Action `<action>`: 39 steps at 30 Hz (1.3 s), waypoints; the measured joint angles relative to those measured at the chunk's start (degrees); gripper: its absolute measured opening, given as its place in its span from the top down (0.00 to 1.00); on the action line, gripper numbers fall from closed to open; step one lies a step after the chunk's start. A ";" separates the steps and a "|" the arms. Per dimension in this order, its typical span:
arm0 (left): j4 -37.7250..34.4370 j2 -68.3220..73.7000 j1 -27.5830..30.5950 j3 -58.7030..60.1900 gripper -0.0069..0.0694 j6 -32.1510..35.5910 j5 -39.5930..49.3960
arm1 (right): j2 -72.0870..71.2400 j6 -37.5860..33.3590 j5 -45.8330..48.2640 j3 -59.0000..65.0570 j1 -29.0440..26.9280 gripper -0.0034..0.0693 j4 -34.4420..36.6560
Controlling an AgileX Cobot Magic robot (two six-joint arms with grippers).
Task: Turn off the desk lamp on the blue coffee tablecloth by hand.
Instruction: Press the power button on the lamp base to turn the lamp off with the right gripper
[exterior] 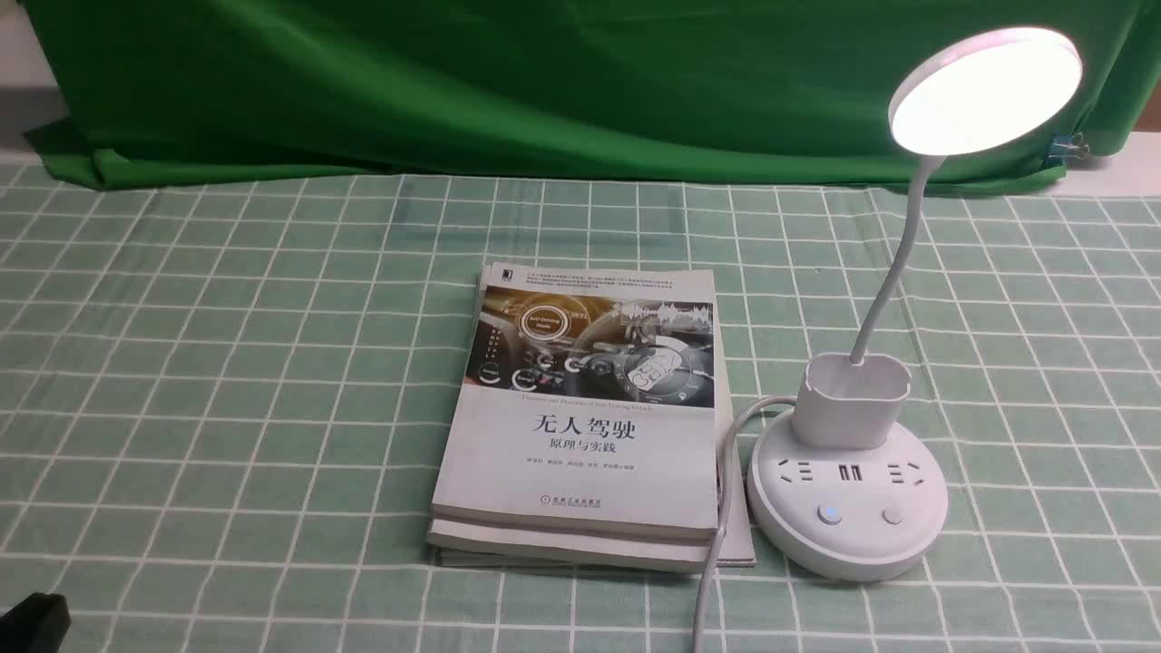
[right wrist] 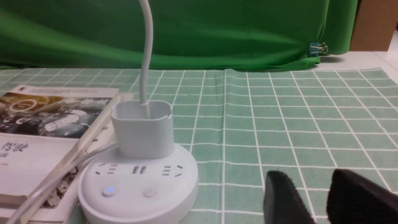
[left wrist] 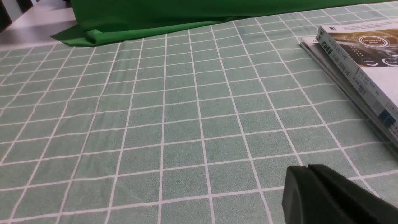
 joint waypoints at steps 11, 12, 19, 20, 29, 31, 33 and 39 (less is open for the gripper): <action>0.00 0.00 0.00 0.00 0.91 0.00 0.00 | 0.00 0.00 0.00 0.00 0.00 0.63 0.00; 0.00 0.00 0.00 0.00 0.91 0.00 0.00 | 0.00 0.00 0.00 0.00 0.00 0.63 0.00; 0.00 0.00 0.00 0.00 0.91 0.00 0.00 | 0.00 0.00 0.00 0.00 0.00 0.63 0.00; 0.00 0.00 0.00 0.00 0.91 0.00 0.00 | 0.00 0.00 0.00 0.00 0.00 0.63 0.00; 0.00 0.00 0.00 0.00 0.91 0.00 0.00 | 0.00 2.19 -1.61 0.00 0.00 0.63 1.63; 0.00 0.00 0.00 0.00 0.91 0.00 0.00 | 0.00 9.46 -4.24 0.00 0.00 0.63 5.91; 0.00 0.00 0.00 0.00 0.91 0.00 0.00 | 0.00 18.70 -7.13 0.00 0.00 0.63 8.15; 0.00 0.00 0.00 0.00 0.91 0.00 0.00 | 0.00 35.35 -12.78 0.00 0.00 0.63 9.24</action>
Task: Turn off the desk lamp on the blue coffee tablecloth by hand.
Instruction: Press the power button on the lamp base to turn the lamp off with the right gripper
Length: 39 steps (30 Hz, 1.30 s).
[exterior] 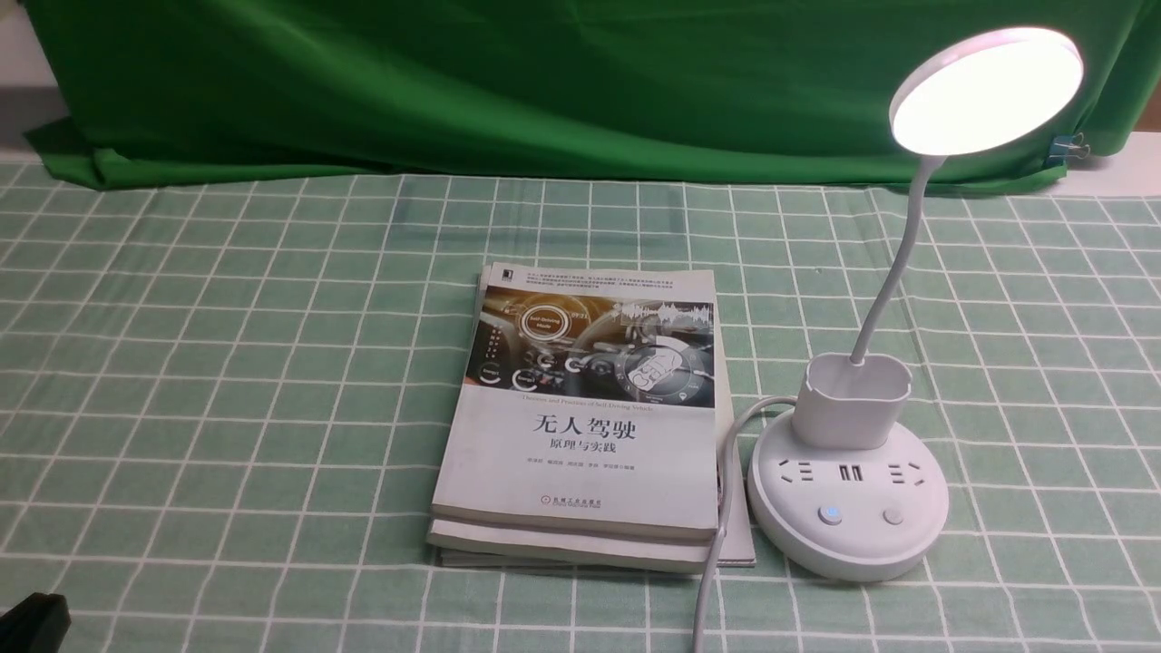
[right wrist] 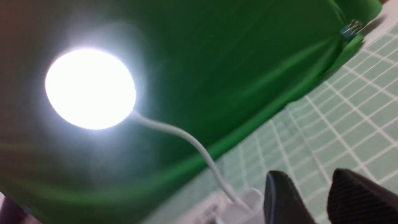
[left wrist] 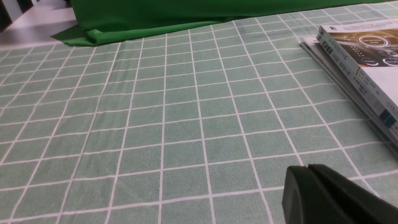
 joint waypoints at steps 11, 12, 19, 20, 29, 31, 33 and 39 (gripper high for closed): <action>0.00 0.00 0.00 0.00 0.91 0.00 0.00 | 11.05 -16.78 22.78 -17.63 4.61 0.88 0.00; 0.00 0.00 0.00 0.00 0.91 0.00 0.00 | 14.45 -19.53 27.03 -21.36 5.29 0.89 0.00; 0.00 0.00 0.00 0.00 0.91 0.00 0.00 | 40.61 -29.72 53.35 -40.15 6.35 0.89 -3.04; 0.00 0.00 0.00 0.00 0.91 0.00 0.00 | 44.26 -30.12 54.58 -41.32 6.35 0.89 -3.45; 0.00 0.00 0.00 0.00 0.91 0.00 0.00 | 69.45 -30.75 51.34 -46.31 12.58 0.90 -5.76; 0.00 0.00 0.00 0.00 0.91 0.00 0.00 | 74.20 -30.39 49.00 -47.02 15.20 0.90 -6.42; 0.00 0.00 0.00 0.00 0.91 0.00 0.00 | 78.61 -29.81 47.83 -48.44 17.01 0.90 -6.70; 0.00 0.00 0.00 0.00 0.91 0.00 0.00 | 87.06 -29.71 44.01 -52.26 17.81 0.90 -6.92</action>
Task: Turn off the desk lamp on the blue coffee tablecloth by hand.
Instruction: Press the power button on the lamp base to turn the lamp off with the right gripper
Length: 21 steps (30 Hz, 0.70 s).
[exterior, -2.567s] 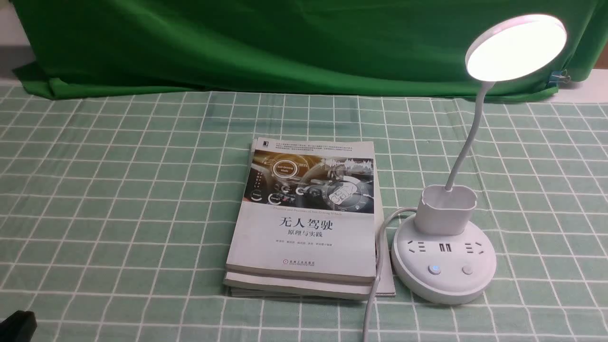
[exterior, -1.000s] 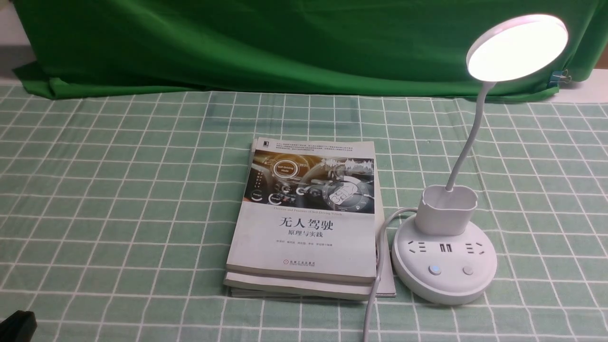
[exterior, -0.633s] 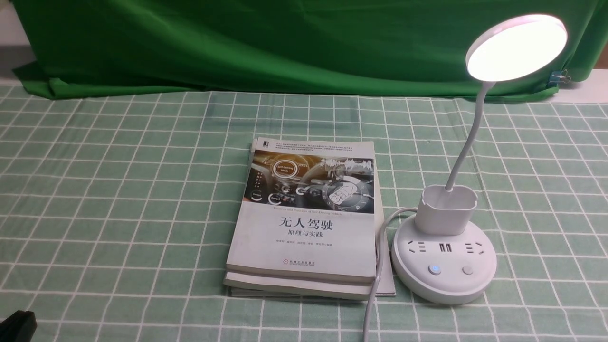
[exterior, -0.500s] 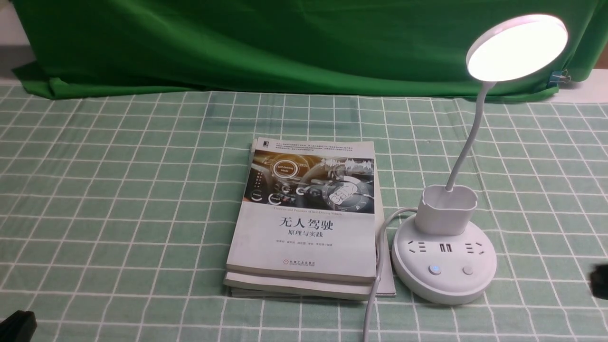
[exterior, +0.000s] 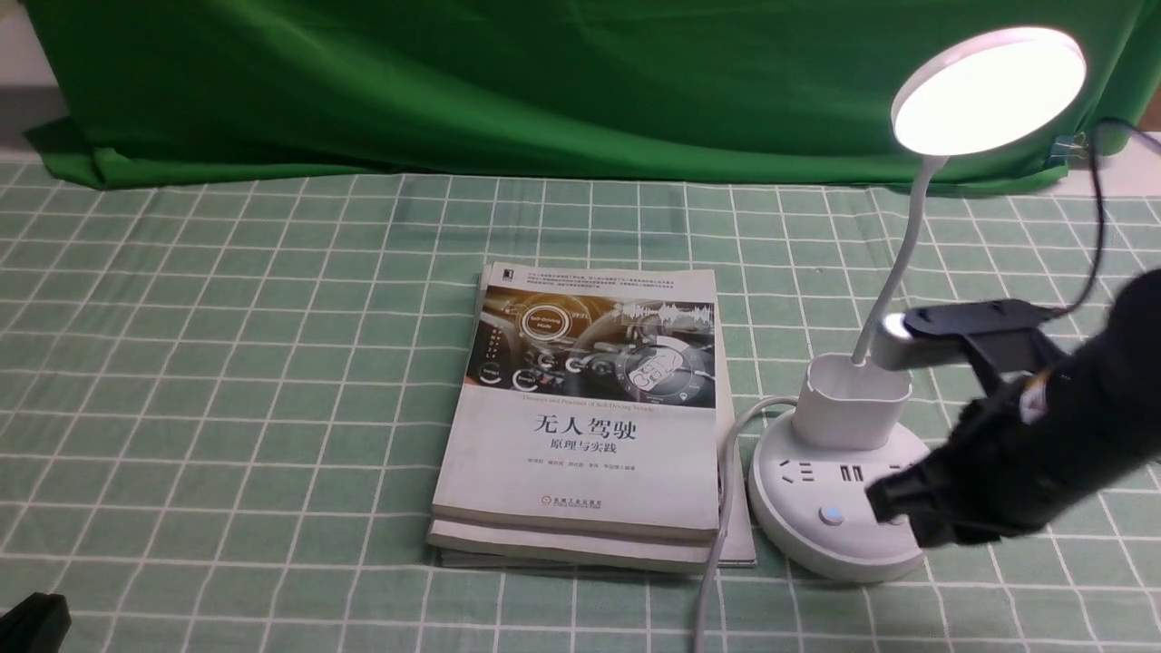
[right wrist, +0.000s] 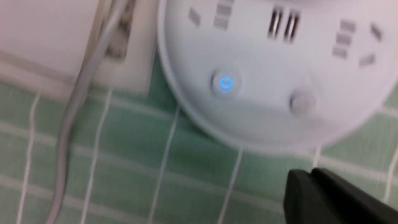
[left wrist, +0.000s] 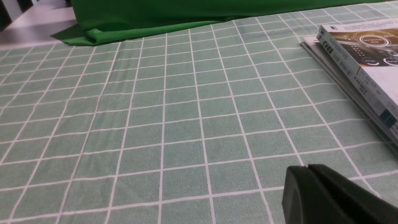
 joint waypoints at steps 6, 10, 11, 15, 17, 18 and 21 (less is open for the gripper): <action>0.00 0.00 0.00 0.00 0.91 0.00 0.00 | 3.86 0.19 -4.08 -0.95 0.00 0.90 -0.11; 0.00 0.00 0.00 0.00 0.91 0.00 0.00 | 5.67 0.87 -5.84 -0.95 -0.18 0.90 -0.18; 0.00 0.00 0.00 0.00 0.91 0.00 0.00 | 6.18 1.04 -6.08 -0.95 -0.23 0.90 -0.18; 0.00 0.00 0.00 0.00 0.91 0.00 0.00 | 7.89 1.48 -7.20 -1.15 -0.62 0.90 -0.30; 0.00 0.00 0.00 0.00 0.91 0.00 0.00 | 8.49 1.48 -7.46 -1.49 -0.64 0.90 -0.37; 0.00 0.00 0.00 0.00 0.91 0.00 0.00 | 8.89 1.48 -7.37 -1.62 -0.77 0.90 -0.37; 0.00 0.00 0.00 0.00 0.91 0.00 0.00 | 9.17 1.53 -7.25 -1.85 -1.12 0.90 -0.30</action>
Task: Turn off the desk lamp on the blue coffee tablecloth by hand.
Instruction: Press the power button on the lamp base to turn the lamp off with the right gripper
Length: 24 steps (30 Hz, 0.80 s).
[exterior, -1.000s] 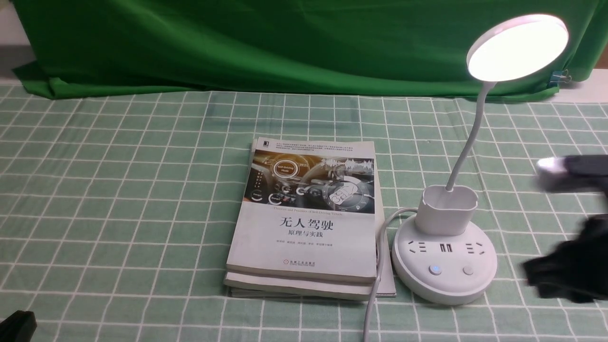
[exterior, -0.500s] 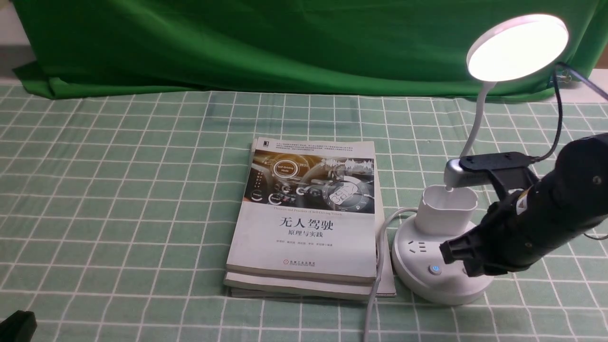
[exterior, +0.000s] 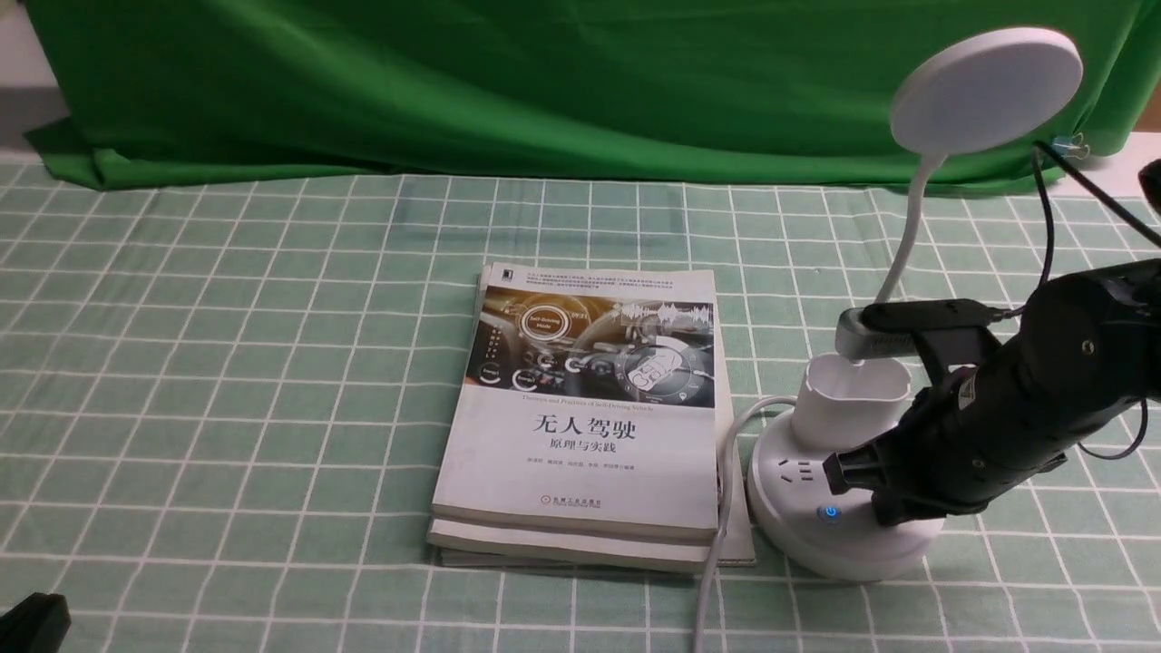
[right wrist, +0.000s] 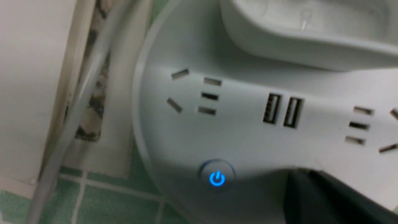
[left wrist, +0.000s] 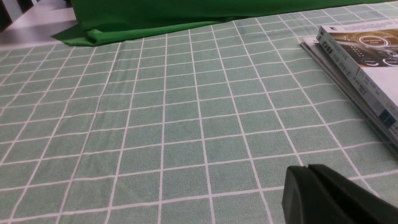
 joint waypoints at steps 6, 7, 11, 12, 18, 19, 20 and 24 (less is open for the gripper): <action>0.00 0.00 0.00 0.00 0.91 0.00 0.00 | -0.84 0.00 0.08 0.12 0.00 0.90 0.11; 0.00 0.00 0.00 0.00 0.91 0.00 0.00 | -1.14 0.00 -0.09 0.26 0.00 0.90 0.13; 0.00 0.00 0.00 0.00 0.91 0.00 0.00 | -4.16 0.05 -0.53 0.59 0.00 0.90 -0.11; 0.00 0.00 0.00 0.00 0.91 0.00 0.00 | -4.94 0.05 -0.65 0.59 0.00 0.90 -0.11; 0.00 0.00 0.00 0.00 0.91 0.00 0.00 | -4.01 0.05 -0.59 0.59 0.00 0.90 -0.11; 0.00 0.00 0.00 0.00 0.91 0.00 0.00 | -3.89 0.05 -0.58 0.59 0.00 0.90 -0.11; 0.00 0.00 0.00 0.00 0.91 0.00 0.00 | -3.22 0.05 -0.51 0.62 0.00 0.90 -0.11; 0.00 0.00 0.00 0.00 0.91 0.00 0.00 | -0.80 0.13 0.31 0.37 0.00 0.89 -0.17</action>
